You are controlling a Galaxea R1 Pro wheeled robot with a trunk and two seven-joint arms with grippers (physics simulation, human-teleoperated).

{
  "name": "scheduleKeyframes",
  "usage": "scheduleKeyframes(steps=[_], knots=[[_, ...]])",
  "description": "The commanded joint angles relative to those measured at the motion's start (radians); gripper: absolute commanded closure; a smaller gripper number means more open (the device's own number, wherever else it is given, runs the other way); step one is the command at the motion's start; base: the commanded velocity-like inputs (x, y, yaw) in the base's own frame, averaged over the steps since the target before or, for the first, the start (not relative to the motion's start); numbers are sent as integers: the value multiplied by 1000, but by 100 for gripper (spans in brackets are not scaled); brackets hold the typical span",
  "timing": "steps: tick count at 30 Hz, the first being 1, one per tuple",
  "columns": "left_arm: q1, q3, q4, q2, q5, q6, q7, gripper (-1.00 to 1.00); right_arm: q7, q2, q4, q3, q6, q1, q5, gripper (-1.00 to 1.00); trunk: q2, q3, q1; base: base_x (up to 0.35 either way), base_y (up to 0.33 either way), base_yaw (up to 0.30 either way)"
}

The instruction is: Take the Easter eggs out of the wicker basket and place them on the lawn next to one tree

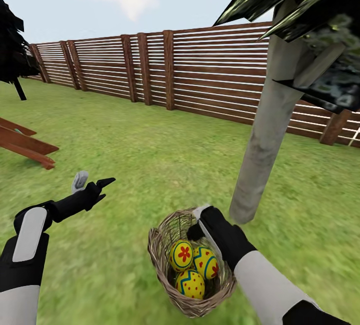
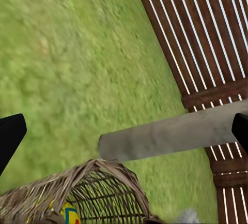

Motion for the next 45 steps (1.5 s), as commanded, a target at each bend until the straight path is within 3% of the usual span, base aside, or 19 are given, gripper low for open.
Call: scheduleKeyframes(steps=[1, 8, 12, 15, 18, 26, 45], knots=[[-1, 1, -1, 0, 5, 5, 4, -100, 9, 3, 27, 1, -5, -14, 4, -100, 0, -1, 0, 0, 0, 0], [-1, 1, -1, -2, 5, 5, 3, -100, 18, 16, 221, 2, -124, -125, 4, -100, 0, -1, 0, 0, 0, 0], [-1, 0, -1, -2, 5, 5, 3, -100, 21, 18, 235, 8, -217, -133, 5, -100, 0, -1, 0, 0, 0, 0], [-1, 0, -2, -2, 5, 5, 3, -100, 48, 16, 227, 35, -260, -134, 7, -100, 0, -1, 0, 0, 0, 0], [-1, 0, -2, -2, 5, 5, 3, -100, 125, 13, 226, 54, -270, -134, 10, -100, 0, -1, 0, 0, 0, 0], [-1, 0, -5, -2, 6, 5, 3, -100, 146, 12, 239, 59, -268, -134, 9, -100, 0, -1, 0, 0, 0, 0], [-1, -1, -2, -3, 6, 5, 3, -100, 146, 11, 170, 56, -259, -159, 7, -100, -11, -74, 12, 0, 0, 0]])
